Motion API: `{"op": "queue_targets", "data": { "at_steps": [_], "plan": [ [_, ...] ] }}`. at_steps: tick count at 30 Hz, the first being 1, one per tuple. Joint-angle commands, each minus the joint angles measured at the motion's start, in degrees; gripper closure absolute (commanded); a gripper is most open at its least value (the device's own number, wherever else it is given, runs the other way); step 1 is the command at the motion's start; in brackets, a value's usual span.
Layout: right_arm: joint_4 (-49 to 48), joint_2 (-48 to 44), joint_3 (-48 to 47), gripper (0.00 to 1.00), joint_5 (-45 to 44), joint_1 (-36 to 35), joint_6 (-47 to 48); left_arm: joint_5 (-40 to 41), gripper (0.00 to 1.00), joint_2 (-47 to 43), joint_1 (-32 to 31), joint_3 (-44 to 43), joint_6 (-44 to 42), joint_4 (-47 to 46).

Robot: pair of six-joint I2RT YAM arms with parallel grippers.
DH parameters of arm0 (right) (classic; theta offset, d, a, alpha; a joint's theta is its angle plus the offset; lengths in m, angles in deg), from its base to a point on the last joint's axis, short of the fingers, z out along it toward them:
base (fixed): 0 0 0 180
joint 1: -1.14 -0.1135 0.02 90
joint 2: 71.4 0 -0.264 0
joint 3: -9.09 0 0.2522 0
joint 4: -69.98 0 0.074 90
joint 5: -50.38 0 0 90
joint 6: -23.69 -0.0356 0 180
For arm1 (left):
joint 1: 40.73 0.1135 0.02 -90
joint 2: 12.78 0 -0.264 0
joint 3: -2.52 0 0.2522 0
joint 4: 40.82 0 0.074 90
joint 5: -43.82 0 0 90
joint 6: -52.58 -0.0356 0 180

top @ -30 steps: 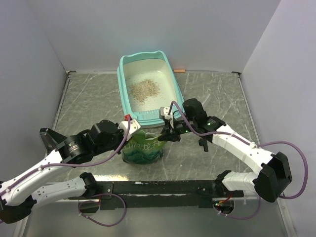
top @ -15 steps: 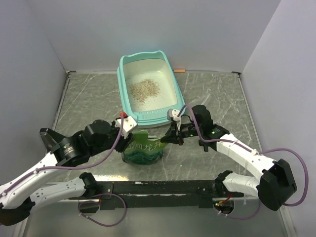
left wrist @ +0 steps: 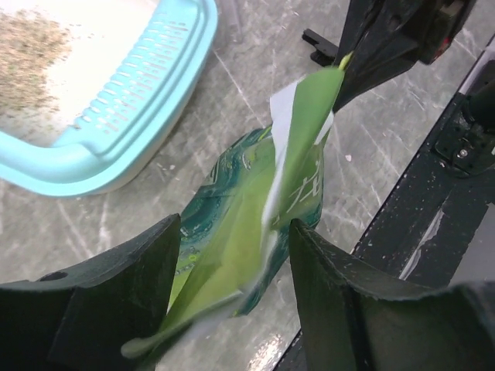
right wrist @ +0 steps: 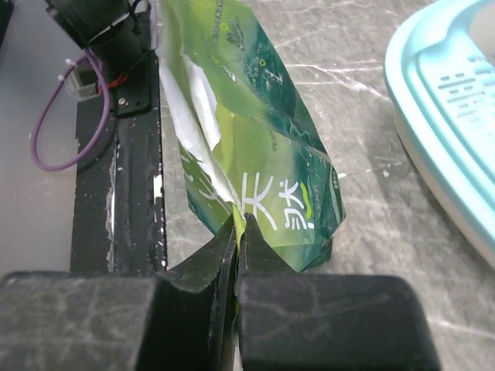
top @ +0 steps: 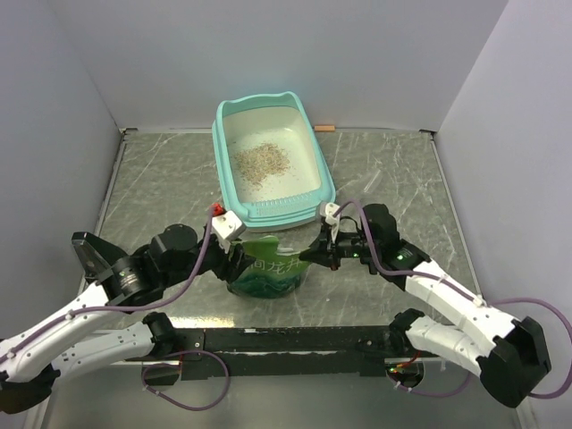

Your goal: Fill the litter box with clean litter

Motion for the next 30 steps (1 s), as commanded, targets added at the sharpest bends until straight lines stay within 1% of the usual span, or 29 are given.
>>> {"op": "queue_targets", "data": {
  "at_steps": [1,3,5,7,13,16,17,18,20,23,24,26,27,30],
  "plan": [
    [-3.5,-7.7,1.1,1.0,-4.8,0.4,-3.9,-3.2,0.38,-0.1,0.0,3.5,2.7,-9.5],
    [-1.8,-9.7,1.7,1.0,-7.2,0.4,-4.6,-3.1,0.38,-0.2,0.0,4.6,2.8,-11.9],
    [0.1,-12.8,2.4,1.0,-10.2,0.4,-6.0,-3.4,0.39,-0.9,0.0,6.9,3.5,-16.3],
    [0.8,-15.5,2.9,1.0,-12.1,0.4,-6.9,-4.9,0.38,-1.3,0.0,9.2,4.3,-19.2],
    [4.8,-20.8,3.6,1.0,-16.4,0.5,-8.0,-7.4,0.4,0.3,0.2,14.1,6.2,-28.4],
    [6.4,-22.6,4.0,1.0,-16.8,0.4,-8.5,-9.0,0.41,-0.4,0.4,17.0,6.8,-34.3],
    [6.7,-23.2,4.8,1.0,-17.2,0.4,-10.1,-9.7,0.43,-0.7,0.4,17.7,6.8,-35.5],
    [6.9,-23.9,5.2,1.0,-18.2,0.4,-10.3,-10.3,0.47,-1.0,0.5,18.7,6.8,-37.5],
    [7.2,-26.1,6.4,1.0,-18.7,0.4,-11.0,-11.2,0.51,-2.7,0.7,20.0,6.8,-39.3],
    [8.3,-27.9,6.7,1.0,-18.5,0.3,-11.6,-11.9,0.69,-4.8,1.5,23.0,7.0,-43.6],
    [8.5,-28.1,6.6,1.0,-18.4,0.4,-11.7,-11.9,0.81,-5.1,1.6,24.2,7.2,-44.4],
    [8.7,-29.0,6.6,1.0,-17.9,0.4,-11.9,-13.0,0.87,-5.1,2.3,25.0,8.0,-47.1],
    [8.8,-29.2,6.6,1.0,-18.0,0.4,-12.0,-14.8,0.92,-4.7,2.4,25.6,8.2,-47.8],
    [9.2,-29.4,6.0,1.0,-17.1,0.5,-12.0,-17.5,0.96,-2.7,2.8,26.2,9.1,-49.8]
  ]
}}
